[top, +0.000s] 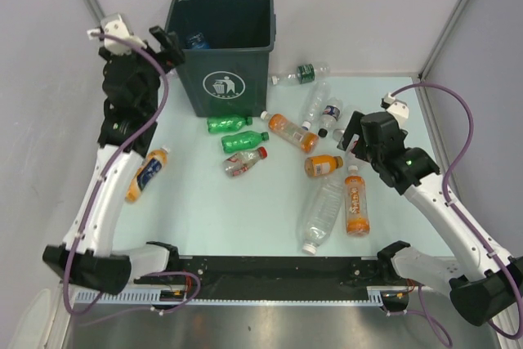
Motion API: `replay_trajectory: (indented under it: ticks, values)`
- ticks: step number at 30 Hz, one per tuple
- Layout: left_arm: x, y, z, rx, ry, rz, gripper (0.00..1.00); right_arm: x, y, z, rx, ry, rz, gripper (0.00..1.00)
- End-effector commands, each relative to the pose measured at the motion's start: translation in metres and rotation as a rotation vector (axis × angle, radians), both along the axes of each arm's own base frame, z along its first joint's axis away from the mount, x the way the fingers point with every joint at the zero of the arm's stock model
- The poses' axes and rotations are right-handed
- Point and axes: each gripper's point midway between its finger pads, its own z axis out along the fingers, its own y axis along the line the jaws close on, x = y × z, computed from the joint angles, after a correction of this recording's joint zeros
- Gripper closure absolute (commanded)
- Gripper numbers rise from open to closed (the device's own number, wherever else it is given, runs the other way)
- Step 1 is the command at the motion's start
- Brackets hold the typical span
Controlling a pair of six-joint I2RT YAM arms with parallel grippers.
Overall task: Put the plastic bottles in the bin
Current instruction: Place the plastic bottle in the trash bin.
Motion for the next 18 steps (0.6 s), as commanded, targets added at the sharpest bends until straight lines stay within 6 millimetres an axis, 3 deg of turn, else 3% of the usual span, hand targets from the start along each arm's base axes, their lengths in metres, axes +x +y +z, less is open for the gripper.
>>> replay_trajectory:
  ticks: [1,5,6,10,14,18]
  values:
    - [-0.038,0.013,-0.055,-0.04,0.168,0.025,0.0,-0.008,0.001,0.003,0.031,0.0,0.002,0.0]
    - [-0.07,0.027,-0.109,-0.079,0.335,0.093,0.0,-0.012,0.008,-0.003,0.036,0.025,0.023,0.0]
    - [-0.079,0.031,-0.137,-0.067,0.423,0.113,0.0,-0.014,0.012,-0.005,0.039,0.031,0.032,0.0]
    - [-0.102,0.046,-0.182,-0.08,0.541,0.189,0.0,-0.021,0.019,-0.009,0.043,0.04,0.041,0.0]
    - [-0.106,0.051,-0.225,0.016,0.654,0.146,0.0,-0.026,0.026,-0.009,0.056,0.03,0.051,0.0]
    - [-0.104,0.072,-0.256,-0.014,0.762,0.111,0.0,-0.031,0.025,-0.012,0.061,0.024,0.047,0.0]
